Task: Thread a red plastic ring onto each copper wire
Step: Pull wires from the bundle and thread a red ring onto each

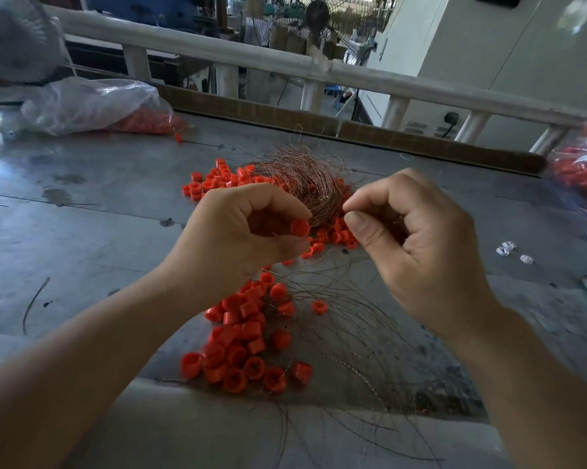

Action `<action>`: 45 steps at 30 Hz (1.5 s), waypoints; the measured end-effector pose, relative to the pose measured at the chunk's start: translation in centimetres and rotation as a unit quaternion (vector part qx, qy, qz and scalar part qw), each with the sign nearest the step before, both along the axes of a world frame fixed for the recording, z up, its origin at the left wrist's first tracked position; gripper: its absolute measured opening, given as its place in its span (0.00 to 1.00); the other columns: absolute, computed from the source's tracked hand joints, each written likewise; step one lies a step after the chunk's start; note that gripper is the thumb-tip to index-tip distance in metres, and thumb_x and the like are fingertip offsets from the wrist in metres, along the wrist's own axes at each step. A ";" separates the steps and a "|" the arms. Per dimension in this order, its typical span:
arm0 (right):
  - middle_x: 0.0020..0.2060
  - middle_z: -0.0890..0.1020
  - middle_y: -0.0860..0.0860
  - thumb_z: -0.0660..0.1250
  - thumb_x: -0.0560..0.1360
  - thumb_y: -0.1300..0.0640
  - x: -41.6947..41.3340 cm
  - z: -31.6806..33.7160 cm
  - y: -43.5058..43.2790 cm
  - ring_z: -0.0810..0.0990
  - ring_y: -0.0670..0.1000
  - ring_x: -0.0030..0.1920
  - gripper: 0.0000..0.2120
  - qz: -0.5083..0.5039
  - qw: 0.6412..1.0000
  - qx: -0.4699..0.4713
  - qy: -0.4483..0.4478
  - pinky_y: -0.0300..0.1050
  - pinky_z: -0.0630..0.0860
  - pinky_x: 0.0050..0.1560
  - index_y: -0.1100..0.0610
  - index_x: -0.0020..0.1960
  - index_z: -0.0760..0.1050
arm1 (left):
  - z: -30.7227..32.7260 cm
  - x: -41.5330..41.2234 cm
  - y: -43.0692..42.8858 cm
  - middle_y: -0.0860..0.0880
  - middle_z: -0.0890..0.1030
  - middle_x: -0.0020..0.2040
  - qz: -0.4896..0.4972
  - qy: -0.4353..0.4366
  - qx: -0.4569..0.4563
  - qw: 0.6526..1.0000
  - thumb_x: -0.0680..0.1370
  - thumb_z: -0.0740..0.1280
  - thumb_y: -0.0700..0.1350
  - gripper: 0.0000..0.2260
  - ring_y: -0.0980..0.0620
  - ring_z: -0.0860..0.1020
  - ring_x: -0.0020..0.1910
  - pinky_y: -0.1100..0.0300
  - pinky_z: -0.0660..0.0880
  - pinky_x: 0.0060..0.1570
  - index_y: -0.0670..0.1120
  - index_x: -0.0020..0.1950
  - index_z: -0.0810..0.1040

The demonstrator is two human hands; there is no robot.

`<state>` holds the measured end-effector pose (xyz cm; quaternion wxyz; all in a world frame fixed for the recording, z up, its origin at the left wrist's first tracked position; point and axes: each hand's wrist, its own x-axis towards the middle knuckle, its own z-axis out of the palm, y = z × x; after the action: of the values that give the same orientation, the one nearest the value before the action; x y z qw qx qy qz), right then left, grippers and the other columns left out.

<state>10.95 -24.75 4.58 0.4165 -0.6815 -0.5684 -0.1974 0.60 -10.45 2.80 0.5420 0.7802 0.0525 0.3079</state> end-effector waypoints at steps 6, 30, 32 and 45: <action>0.35 0.74 0.47 0.66 0.71 0.63 -0.1 -0.2 0.0 0.71 0.40 0.37 0.01 -0.009 1.000 -0.024 -0.001 0.27 0.68 0.39 0.59 0.41 0.77 | 0.1 -0.1 0.0 0.56 0.83 0.38 -0.003 0.006 0.026 1.000 0.60 0.71 0.45 0.12 0.62 0.80 0.32 0.73 0.74 0.34 0.55 0.42 0.80; 0.32 0.75 0.41 0.67 0.70 0.60 -1.5 -0.6 0.2 0.74 0.42 0.32 0.02 0.043 0.992 -0.039 0.111 0.30 0.70 0.32 0.56 0.40 0.76 | 0.1 -0.4 -0.8 0.48 0.84 0.40 -0.053 -0.035 -0.042 0.997 0.59 0.72 0.43 0.11 0.52 0.83 0.36 0.66 0.78 0.36 0.47 0.41 0.79; 0.31 0.74 0.39 0.67 0.70 0.60 -1.5 -0.7 0.2 0.73 0.40 0.31 0.02 0.040 0.992 -0.048 0.112 0.28 0.67 0.32 0.54 0.39 0.76 | 0.1 -0.5 -0.8 0.47 0.84 0.41 -0.059 -0.035 -0.038 0.997 0.59 0.72 0.43 0.12 0.52 0.82 0.35 0.66 0.78 0.36 0.46 0.41 0.79; 0.31 0.75 0.40 0.66 0.70 0.60 -1.3 -0.4 -0.2 0.74 0.39 0.32 0.03 0.017 0.993 -0.033 0.114 0.27 0.68 0.32 0.54 0.38 0.75 | 0.1 -0.6 -0.4 0.47 0.85 0.41 -0.138 -0.046 -0.166 0.975 0.61 0.72 0.38 0.15 0.50 0.83 0.42 0.62 0.79 0.42 0.45 0.47 0.83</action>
<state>9.63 -24.98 4.20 0.4588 -0.7036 -0.5347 -0.0922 -0.02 -10.82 2.85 0.7029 0.6643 -0.0298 0.2524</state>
